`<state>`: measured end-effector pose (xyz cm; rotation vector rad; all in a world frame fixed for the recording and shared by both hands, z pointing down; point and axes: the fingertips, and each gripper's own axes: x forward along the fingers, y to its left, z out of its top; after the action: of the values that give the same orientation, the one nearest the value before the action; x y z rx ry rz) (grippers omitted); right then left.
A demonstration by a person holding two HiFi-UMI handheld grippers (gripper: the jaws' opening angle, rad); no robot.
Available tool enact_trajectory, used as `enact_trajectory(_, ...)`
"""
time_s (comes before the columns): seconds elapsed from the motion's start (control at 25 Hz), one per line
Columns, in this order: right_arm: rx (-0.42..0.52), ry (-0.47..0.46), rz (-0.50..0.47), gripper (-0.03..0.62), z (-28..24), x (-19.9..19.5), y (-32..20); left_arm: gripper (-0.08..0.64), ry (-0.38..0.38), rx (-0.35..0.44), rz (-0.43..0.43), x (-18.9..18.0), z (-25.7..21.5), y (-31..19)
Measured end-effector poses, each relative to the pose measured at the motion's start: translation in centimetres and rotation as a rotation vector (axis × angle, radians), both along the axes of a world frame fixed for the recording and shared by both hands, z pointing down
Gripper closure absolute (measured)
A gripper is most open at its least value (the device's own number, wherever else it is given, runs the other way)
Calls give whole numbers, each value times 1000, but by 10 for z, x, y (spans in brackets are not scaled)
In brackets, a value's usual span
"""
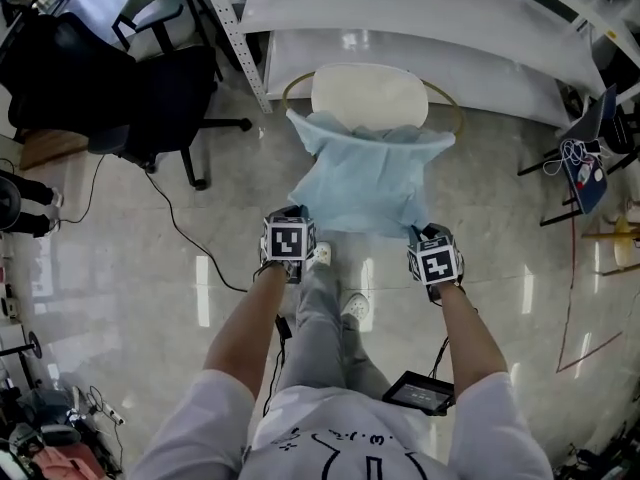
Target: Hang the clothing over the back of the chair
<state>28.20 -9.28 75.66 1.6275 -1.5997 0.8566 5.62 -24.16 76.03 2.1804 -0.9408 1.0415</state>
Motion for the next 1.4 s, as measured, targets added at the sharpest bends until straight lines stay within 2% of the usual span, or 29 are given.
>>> enact_trajectory(0.12,9,-7,2,531,7,3,-16,525,11,11,-1,10,2,-13)
enact_trajectory(0.24,38,-17,12,480,9,4,-35,511,26,19,14,20,4,-24)
enact_trajectory(0.36,63,-22,22,459,10,4,-51,480,53,25,27,30,6,-33)
enact_trajectory(0.48,91,-40,35,438,6,0,-64,419,71,28,33,37,4,-42)
enact_trajectory(0.6,118,-55,44,423,-2,-5,-74,301,85,22,47,43,0,-45)
enact_trajectory(0.72,142,-62,53,419,-12,-9,-79,255,99,15,72,47,-6,-43)
enact_trajectory(0.92,161,-108,95,419,-30,-11,-81,250,122,6,86,52,-22,-38)
enact_trajectory(1.2,208,-117,85,419,-71,-11,-80,261,160,0,100,55,-54,-24)
enact_trajectory(1.4,222,-182,108,428,-103,-12,-73,278,178,8,122,55,-78,-10)
